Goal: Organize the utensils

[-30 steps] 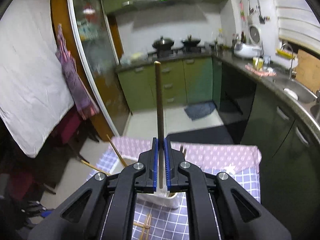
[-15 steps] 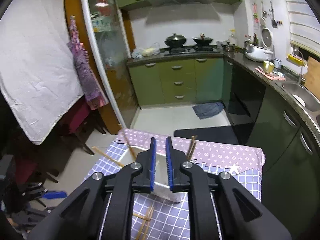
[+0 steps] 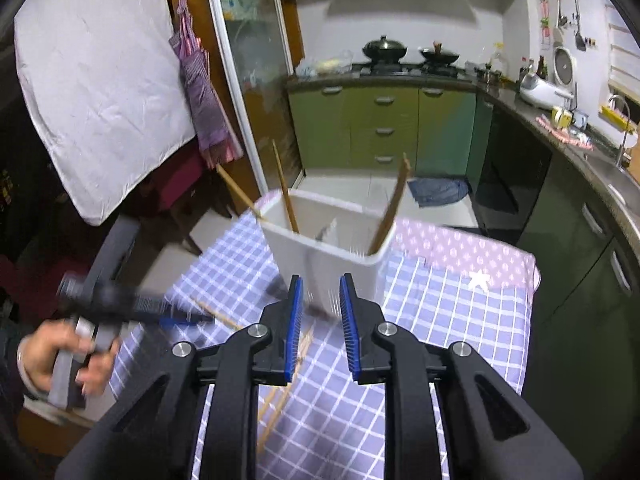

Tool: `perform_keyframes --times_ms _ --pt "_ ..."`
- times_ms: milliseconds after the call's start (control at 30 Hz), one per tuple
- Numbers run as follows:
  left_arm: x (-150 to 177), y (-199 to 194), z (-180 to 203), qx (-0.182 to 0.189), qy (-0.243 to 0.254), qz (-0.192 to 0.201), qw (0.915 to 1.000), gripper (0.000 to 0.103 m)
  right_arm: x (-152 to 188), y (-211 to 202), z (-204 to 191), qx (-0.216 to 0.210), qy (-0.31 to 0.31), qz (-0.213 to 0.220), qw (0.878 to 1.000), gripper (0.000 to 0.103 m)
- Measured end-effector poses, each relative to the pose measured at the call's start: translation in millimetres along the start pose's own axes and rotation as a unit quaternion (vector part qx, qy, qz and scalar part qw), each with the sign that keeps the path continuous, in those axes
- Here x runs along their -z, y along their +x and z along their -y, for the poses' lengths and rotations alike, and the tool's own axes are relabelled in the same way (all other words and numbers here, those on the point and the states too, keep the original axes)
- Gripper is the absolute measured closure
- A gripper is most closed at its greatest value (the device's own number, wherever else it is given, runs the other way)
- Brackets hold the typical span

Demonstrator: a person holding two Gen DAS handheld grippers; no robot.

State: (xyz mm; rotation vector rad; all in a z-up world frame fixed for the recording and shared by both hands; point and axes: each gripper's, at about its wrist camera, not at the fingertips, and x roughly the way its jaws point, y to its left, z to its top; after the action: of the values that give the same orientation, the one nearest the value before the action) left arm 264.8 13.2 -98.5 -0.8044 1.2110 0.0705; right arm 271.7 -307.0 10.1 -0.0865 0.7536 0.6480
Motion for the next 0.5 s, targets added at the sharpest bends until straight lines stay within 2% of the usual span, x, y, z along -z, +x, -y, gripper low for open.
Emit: perform_keyframes --times_ms 167,200,333,500 --pt "-5.0 14.8 -13.1 -0.027 -0.087 0.004 0.9958 0.062 30.3 10.0 22.4 -0.020 0.004 -0.022 1.000 0.081" --pt "-4.4 18.2 -13.0 -0.034 -0.096 0.003 0.9948 0.066 36.3 12.6 28.1 -0.024 0.005 -0.027 0.999 0.081" --pt "-4.8 27.1 -14.2 -0.056 -0.130 0.001 0.9899 0.070 54.7 20.6 50.4 -0.043 0.011 -0.042 0.998 0.081" --pt "-6.4 36.2 -16.8 -0.091 -0.169 0.009 0.9813 0.070 75.0 19.7 70.8 -0.052 0.018 -0.060 0.997 0.081"
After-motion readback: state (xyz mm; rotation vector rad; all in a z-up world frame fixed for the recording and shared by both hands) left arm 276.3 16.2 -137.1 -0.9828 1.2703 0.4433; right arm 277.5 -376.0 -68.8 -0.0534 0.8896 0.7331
